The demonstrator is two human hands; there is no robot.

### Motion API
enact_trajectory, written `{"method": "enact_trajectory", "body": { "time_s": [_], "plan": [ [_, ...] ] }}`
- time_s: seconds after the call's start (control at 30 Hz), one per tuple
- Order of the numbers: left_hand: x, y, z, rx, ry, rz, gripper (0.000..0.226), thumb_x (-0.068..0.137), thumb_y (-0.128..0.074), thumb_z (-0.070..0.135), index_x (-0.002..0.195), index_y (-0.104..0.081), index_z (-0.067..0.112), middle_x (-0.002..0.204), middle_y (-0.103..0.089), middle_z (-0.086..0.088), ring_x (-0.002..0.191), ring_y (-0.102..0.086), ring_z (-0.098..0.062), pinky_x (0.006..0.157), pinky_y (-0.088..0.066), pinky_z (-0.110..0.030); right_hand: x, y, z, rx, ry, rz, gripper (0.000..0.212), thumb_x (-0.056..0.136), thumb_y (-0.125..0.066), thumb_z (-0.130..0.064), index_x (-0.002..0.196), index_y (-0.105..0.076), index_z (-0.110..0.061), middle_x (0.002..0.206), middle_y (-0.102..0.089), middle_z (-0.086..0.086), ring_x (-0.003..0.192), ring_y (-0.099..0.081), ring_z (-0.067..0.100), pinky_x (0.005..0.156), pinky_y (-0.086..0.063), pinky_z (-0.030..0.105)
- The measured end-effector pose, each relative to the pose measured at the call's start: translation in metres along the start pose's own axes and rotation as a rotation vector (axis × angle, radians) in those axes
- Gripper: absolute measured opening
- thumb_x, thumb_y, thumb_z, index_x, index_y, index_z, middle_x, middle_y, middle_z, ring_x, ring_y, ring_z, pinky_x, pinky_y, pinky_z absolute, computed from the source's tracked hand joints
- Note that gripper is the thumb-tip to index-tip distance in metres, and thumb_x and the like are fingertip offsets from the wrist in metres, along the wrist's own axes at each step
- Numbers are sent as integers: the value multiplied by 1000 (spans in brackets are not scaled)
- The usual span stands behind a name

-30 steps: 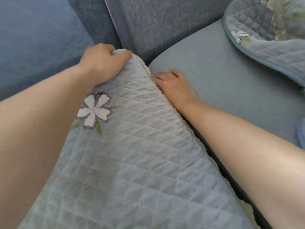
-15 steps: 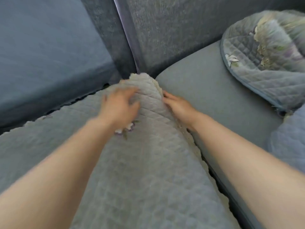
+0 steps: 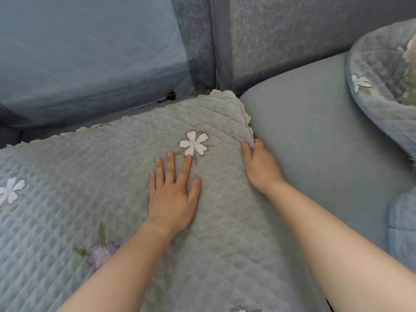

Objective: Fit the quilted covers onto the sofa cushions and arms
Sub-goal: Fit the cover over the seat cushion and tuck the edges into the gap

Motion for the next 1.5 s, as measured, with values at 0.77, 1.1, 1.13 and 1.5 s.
{"method": "enact_trajectory", "body": {
  "time_s": [0.77, 1.1, 1.13, 1.5],
  "plan": [
    [-440, -66, -52, -1388, 1870, 246, 97, 80, -57, 64, 153, -11, 20, 153, -32, -13, 133, -41, -35, 108, -31, -53, -393, 11, 204, 770, -1130, -13, 77, 68, -63, -72, 130, -49, -27, 121, -62, 7, 105, -60, 39, 77, -45, 69],
    [-379, -56, -52, -1899, 1706, -97, 43, 73, -47, 47, 97, -69, 18, 97, -68, -15, 101, -59, -42, 93, -28, -73, -311, 22, 160, 875, -1039, 193, 68, 72, -67, -50, 129, -52, -16, 119, -62, 13, 97, -65, 33, 84, -54, 53],
    [-379, -54, -52, -1861, 1723, -172, 45, 74, -48, 48, 100, -67, 18, 102, -66, -16, 107, -56, -44, 96, -25, -73, -306, 21, 157, 860, -1031, 175, 63, 77, -64, -48, 130, -51, -16, 121, -61, 12, 99, -65, 33, 85, -53, 53],
    [-425, 61, -114, -1227, 1242, -283, 20, 93, -51, 29, 110, -57, 20, 127, -54, -4, 105, -55, -24, 78, -48, -38, -356, 56, 50, 479, -875, -143, 57, 90, -58, -26, 141, -36, -13, 143, -40, 12, 121, -48, 33, 86, -51, 57]
  ]
}}
Point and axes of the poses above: each hand's wrist, its own x-axis towards the middle knuckle, its own y-axis out of the back of the hand, z = x × y, the point moved 5 cm from there along x, towards the middle knuckle
